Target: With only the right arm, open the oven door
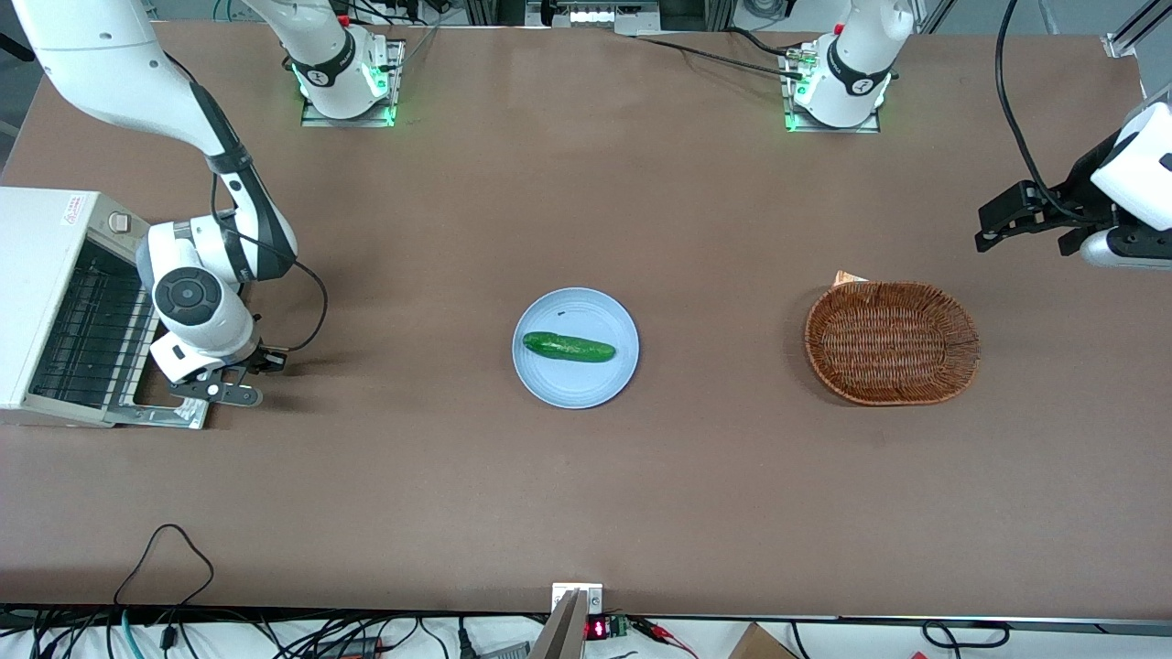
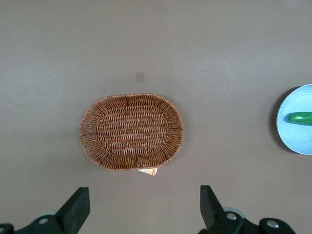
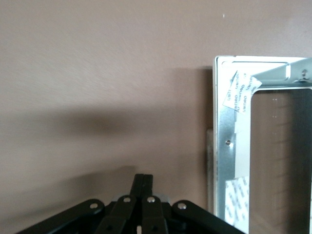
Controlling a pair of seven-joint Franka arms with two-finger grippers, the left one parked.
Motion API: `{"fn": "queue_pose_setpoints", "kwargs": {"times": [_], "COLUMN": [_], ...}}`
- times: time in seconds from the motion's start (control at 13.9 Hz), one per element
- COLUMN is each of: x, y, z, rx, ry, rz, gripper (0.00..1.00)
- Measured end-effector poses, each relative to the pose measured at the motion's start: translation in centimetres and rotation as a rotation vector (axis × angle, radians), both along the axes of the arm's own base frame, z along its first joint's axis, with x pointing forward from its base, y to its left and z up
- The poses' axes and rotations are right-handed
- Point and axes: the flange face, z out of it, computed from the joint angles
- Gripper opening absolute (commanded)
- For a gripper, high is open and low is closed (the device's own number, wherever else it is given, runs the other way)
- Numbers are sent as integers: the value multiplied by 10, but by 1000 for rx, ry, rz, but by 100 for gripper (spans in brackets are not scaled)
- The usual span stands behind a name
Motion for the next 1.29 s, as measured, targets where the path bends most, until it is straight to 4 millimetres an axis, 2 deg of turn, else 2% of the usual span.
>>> {"fn": "queue_pose_setpoints", "kwargs": {"times": [0.22, 0.43, 0.57, 0.72, 1.08, 1.29], "x": [10, 13, 11, 7, -15, -24], "y": [22, 33, 34, 35, 32, 30], "z": [51, 97, 127, 166, 259, 300], "rx": [64, 115, 145, 185, 253, 256], "ry": [-41, -13, 36, 82, 116, 130], "rz": [-54, -32, -18, 11, 27, 20], "gripper": [0, 0, 1, 2, 3, 7]}}
